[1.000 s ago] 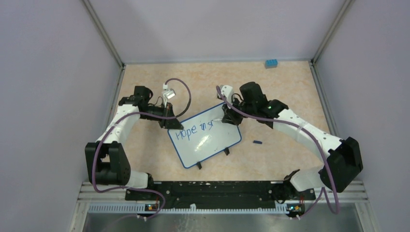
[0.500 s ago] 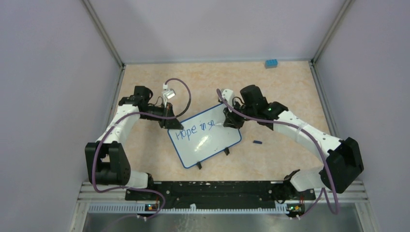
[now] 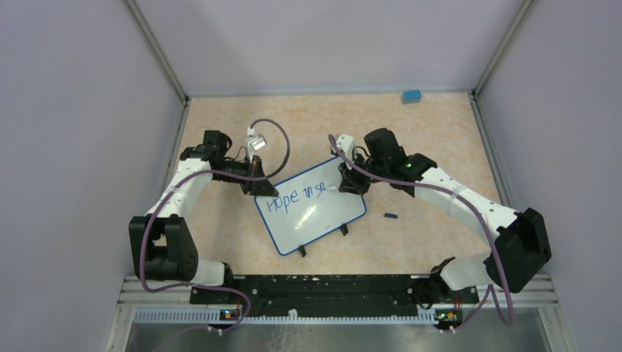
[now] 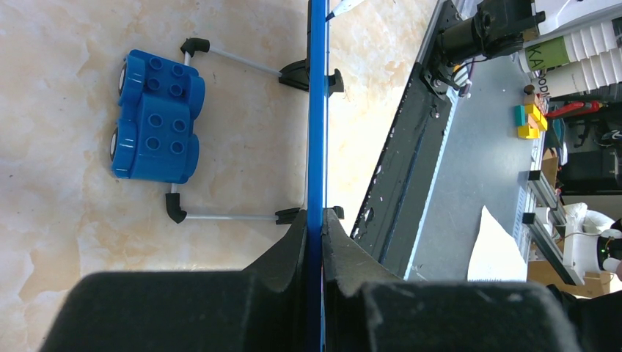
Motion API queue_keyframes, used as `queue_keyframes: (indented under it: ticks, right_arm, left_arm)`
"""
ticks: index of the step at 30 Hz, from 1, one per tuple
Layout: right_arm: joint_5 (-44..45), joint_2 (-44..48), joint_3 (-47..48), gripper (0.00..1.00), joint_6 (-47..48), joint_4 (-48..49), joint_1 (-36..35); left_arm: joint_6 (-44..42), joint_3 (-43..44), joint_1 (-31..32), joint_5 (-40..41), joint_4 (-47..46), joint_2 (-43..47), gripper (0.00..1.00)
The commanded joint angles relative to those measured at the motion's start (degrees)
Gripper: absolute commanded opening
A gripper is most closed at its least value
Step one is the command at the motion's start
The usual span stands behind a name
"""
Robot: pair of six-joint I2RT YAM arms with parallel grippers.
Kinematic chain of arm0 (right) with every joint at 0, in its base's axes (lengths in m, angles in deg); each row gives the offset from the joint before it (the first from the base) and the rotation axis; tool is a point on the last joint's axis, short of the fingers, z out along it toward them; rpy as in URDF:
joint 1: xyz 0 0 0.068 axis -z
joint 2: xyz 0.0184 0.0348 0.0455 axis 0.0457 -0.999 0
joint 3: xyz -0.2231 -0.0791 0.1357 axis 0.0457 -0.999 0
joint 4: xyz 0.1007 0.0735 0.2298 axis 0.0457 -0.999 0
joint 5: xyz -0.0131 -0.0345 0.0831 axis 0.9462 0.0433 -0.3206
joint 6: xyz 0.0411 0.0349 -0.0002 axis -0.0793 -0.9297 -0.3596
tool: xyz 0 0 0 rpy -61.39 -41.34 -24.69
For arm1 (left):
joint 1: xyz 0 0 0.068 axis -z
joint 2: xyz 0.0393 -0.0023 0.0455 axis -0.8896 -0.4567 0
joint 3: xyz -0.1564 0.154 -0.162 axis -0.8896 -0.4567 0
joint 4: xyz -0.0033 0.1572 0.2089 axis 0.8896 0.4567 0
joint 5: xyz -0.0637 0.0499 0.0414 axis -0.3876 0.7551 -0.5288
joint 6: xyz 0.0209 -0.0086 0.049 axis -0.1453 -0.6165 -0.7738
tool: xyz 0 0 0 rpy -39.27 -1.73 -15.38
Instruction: Write a sentence on the whiteboard
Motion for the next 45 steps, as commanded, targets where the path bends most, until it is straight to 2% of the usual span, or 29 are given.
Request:
queue_keyframes:
  ticks: [1, 24, 33, 45]
  right_arm:
    - [2.09, -0.32, 4.18, 0.00, -0.18, 2.98, 0.62]
    - [3.28, 1.65, 1.71, 0.00, 1.40, 1.04, 2.12]
    - [0.14, 1.83, -0.54, 0.00, 1.23, 0.57, 2.03]
    - [-4.40, 3.30, 3.43, 0.00, -0.32, -0.47, 3.89]
  left_arm:
    - [0.30, -0.88, 0.22, 0.57, -0.27, 1.89, 0.00]
    - [0.33, -0.85, 0.22, 0.56, -0.41, 1.67, 0.00]
    - [0.28, -0.92, 0.22, 0.60, -0.45, 1.66, 0.00]
    - [0.40, -0.99, 0.22, 0.56, -0.50, 1.73, 0.00]
